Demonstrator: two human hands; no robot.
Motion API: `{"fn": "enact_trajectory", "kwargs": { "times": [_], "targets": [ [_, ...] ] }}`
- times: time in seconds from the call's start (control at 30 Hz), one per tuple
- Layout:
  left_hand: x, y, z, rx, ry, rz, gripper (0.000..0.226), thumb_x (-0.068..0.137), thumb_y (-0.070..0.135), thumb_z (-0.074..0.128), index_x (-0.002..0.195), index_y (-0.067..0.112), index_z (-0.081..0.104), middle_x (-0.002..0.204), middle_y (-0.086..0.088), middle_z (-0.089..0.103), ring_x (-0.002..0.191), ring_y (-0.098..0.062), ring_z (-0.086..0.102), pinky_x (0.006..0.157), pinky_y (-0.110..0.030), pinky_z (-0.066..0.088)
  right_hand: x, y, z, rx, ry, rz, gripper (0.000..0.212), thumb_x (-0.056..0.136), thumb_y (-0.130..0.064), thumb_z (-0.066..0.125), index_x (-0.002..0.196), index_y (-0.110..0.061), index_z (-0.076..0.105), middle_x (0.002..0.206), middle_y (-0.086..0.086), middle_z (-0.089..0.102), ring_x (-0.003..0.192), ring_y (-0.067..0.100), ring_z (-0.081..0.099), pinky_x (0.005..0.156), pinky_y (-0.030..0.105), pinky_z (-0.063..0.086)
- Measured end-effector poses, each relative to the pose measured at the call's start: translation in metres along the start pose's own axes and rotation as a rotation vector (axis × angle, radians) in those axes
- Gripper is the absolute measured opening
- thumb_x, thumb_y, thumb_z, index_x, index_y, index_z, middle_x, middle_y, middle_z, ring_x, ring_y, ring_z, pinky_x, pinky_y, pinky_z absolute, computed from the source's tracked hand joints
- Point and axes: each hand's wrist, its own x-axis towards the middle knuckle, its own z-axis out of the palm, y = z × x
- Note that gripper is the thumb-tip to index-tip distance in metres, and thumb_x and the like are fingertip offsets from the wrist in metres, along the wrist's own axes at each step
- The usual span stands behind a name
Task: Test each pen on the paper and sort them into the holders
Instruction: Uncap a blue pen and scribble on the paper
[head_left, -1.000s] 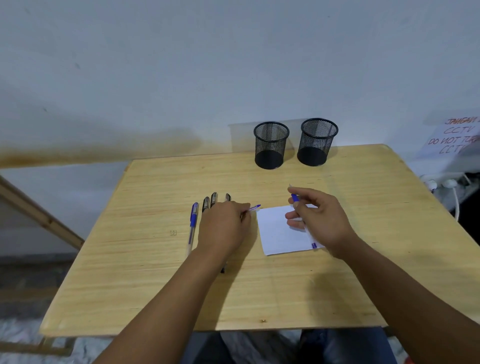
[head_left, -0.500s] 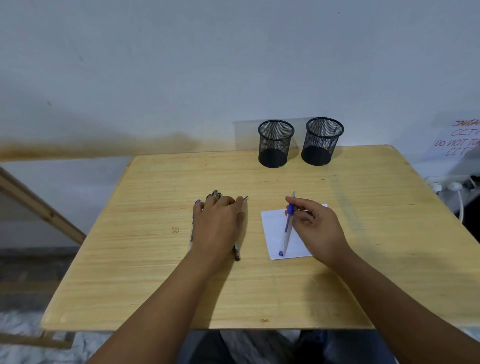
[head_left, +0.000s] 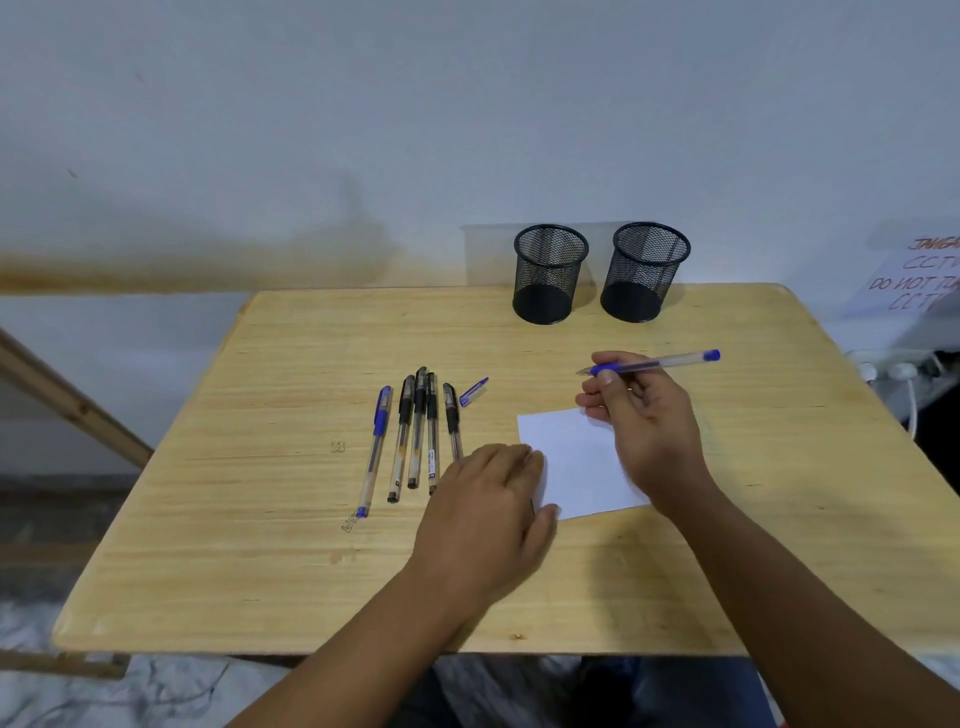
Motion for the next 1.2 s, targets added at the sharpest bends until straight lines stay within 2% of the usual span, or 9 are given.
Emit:
{"fn": "enact_trajectory", "kwargs": {
  "times": [0.1, 0.27, 0.4, 0.53, 0.7, 0.77, 0.9, 1.07, 1.2],
  "targets": [
    [-0.004, -0.001, 0.007, 0.019, -0.005, 0.018, 0.047, 0.092, 0.046, 0.045, 0.128, 0.019, 0.056, 0.135, 0.0, 0.057, 0.126, -0.021, 0.049, 0.1, -0.038, 0.044, 0.002, -0.003, 0.007, 0.005, -0.028, 0.008, 0.019, 0.099, -0.013, 0.053, 0.1, -0.027, 0.065, 0.091, -0.003, 0.071, 0.079, 0.009, 0.069, 0.073, 0.02, 0.057],
    [-0.005, -0.002, 0.01, -0.013, 0.006, 0.008, 0.045, 0.092, 0.044, 0.043, 0.125, 0.018, 0.058, 0.137, 0.001, 0.055, 0.128, -0.019, 0.045, 0.103, -0.038, 0.042, 0.006, 0.007, 0.021, 0.03, -0.134, 0.068, 0.015, 0.099, -0.009, 0.053, 0.103, -0.015, 0.066, 0.096, 0.007, 0.072, 0.084, 0.017, 0.07, 0.078, 0.025, 0.058],
    [-0.003, -0.001, 0.01, -0.025, -0.005, -0.008, 0.046, 0.092, 0.042, 0.043, 0.128, 0.017, 0.056, 0.138, 0.0, 0.054, 0.129, -0.019, 0.044, 0.104, -0.037, 0.041, 0.014, 0.018, 0.027, 0.009, -0.202, 0.125, 0.015, 0.099, -0.01, 0.052, 0.102, -0.016, 0.066, 0.097, 0.009, 0.072, 0.089, 0.022, 0.07, 0.085, 0.036, 0.059],
    [-0.002, -0.001, 0.01, -0.02, -0.027, -0.022, 0.048, 0.092, 0.044, 0.042, 0.13, 0.018, 0.056, 0.14, 0.002, 0.053, 0.131, -0.019, 0.042, 0.105, -0.036, 0.041, 0.02, 0.023, 0.028, -0.025, -0.171, 0.153, 0.012, 0.097, -0.011, 0.056, 0.101, -0.016, 0.066, 0.095, 0.007, 0.072, 0.088, 0.022, 0.071, 0.086, 0.042, 0.059],
    [-0.002, -0.001, 0.013, -0.031, -0.039, -0.072, 0.054, 0.091, 0.046, 0.044, 0.134, 0.017, 0.057, 0.141, 0.003, 0.056, 0.14, -0.022, 0.038, 0.11, -0.036, 0.04, 0.018, 0.031, 0.027, -0.346, -0.148, 0.005, 0.011, 0.089, -0.015, 0.069, 0.1, -0.017, 0.069, 0.089, 0.001, 0.074, 0.085, 0.014, 0.07, 0.084, 0.033, 0.058],
    [-0.002, -0.001, 0.014, -0.028, -0.037, -0.08, 0.054, 0.091, 0.047, 0.045, 0.135, 0.017, 0.057, 0.141, 0.004, 0.056, 0.142, -0.022, 0.037, 0.11, -0.037, 0.04, 0.018, 0.03, 0.027, -0.416, -0.128, 0.009, 0.013, 0.088, -0.017, 0.07, 0.101, -0.015, 0.071, 0.086, -0.004, 0.074, 0.081, 0.008, 0.069, 0.081, 0.027, 0.058],
    [-0.002, 0.0, 0.014, -0.039, -0.043, -0.095, 0.053, 0.089, 0.047, 0.047, 0.133, 0.019, 0.059, 0.143, 0.004, 0.055, 0.141, -0.022, 0.039, 0.105, -0.041, 0.044, 0.017, 0.027, 0.025, -0.307, -0.095, 0.102, 0.014, 0.084, -0.013, 0.074, 0.091, -0.022, 0.067, 0.081, -0.009, 0.074, 0.076, 0.002, 0.071, 0.074, 0.018, 0.056],
    [-0.002, 0.0, 0.013, -0.03, -0.039, -0.104, 0.054, 0.088, 0.047, 0.048, 0.132, 0.019, 0.061, 0.142, 0.004, 0.056, 0.14, -0.022, 0.041, 0.103, -0.041, 0.046, 0.016, 0.026, 0.025, -0.3, -0.11, 0.086, 0.015, 0.082, -0.009, 0.074, 0.089, -0.021, 0.066, 0.083, -0.008, 0.073, 0.081, 0.003, 0.07, 0.076, 0.019, 0.057],
    [-0.002, 0.0, 0.015, -0.049, -0.009, -0.1, 0.053, 0.087, 0.049, 0.05, 0.127, 0.018, 0.065, 0.138, 0.004, 0.059, 0.138, -0.024, 0.044, 0.101, -0.04, 0.048, 0.018, 0.026, 0.024, -0.343, -0.102, 0.089, 0.012, 0.083, -0.016, 0.075, 0.09, -0.02, 0.066, 0.085, -0.008, 0.073, 0.082, 0.004, 0.069, 0.077, 0.019, 0.055]
  ]
}}
